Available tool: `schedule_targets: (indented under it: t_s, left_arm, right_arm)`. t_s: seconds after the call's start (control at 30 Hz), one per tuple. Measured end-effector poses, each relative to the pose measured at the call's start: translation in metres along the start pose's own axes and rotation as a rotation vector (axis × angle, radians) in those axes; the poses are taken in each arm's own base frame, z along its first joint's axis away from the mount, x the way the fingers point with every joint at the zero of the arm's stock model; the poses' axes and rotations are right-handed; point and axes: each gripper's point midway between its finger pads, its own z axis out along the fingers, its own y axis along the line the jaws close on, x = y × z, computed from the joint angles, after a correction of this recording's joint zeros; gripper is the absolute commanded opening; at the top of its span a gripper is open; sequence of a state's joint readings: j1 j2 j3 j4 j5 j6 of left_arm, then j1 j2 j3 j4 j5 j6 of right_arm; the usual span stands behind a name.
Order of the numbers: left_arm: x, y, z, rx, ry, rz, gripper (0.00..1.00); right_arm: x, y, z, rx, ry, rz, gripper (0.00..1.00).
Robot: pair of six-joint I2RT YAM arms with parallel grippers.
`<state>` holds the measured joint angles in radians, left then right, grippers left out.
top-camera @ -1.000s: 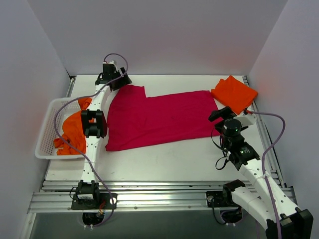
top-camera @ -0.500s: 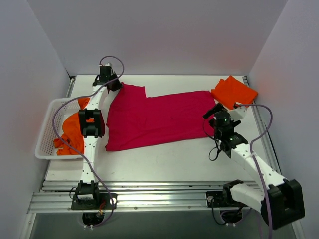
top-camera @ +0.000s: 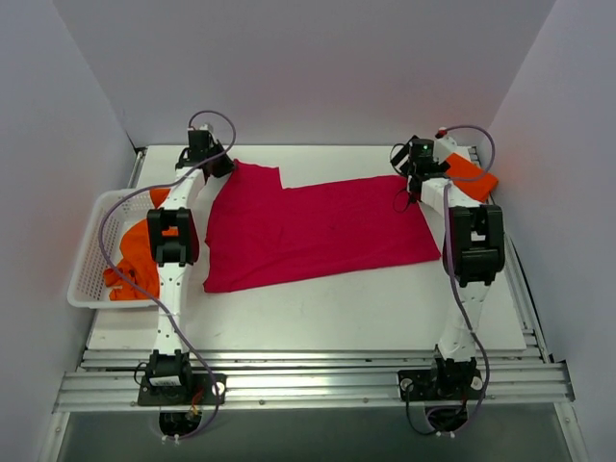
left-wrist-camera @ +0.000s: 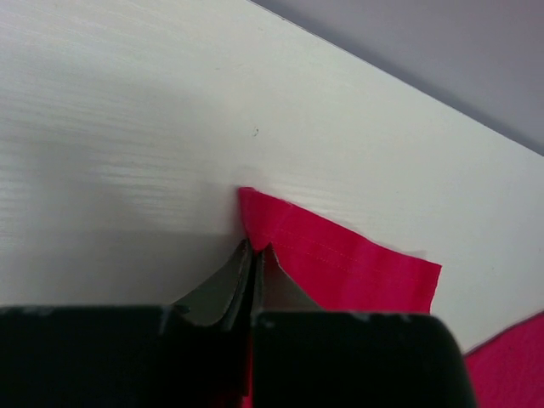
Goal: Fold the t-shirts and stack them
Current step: Grap the side of the flattened tshirt furthest away from the robot with both arms
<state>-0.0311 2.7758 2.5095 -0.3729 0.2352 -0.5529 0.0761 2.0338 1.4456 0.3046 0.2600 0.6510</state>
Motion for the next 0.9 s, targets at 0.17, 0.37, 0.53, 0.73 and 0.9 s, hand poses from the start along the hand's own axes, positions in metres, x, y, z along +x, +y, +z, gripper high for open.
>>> schedule_targets:
  t_s: [0.17,0.37,0.53,0.73,0.9]
  left_arm:
    - [0.0,0.0,0.0,0.025,0.004,-0.023,0.02]
    - [-0.001,0.0,0.0,0.043,0.003,-0.041,0.02]
    - [-0.001,0.0,0.0,0.048,0.002,-0.045,0.02]
    - [0.0,0.001,0.0,0.052,0.002,-0.05,0.02]
    - [-0.001,0.001,0.0,0.054,-0.002,-0.051,0.02]
  right_arm:
    - [0.03,-0.001,0.046,0.008,0.072,-0.036,0.78]
    - [0.053,0.001,0.069,0.006,0.126,-0.06,0.78]
    - [0.053,0.006,0.068,-0.006,0.126,-0.061,0.77]
    - [0.053,0.006,0.068,-0.006,0.126,-0.062,0.77]
    - [0.052,0.017,0.068,-0.015,0.126,-0.078,0.76]
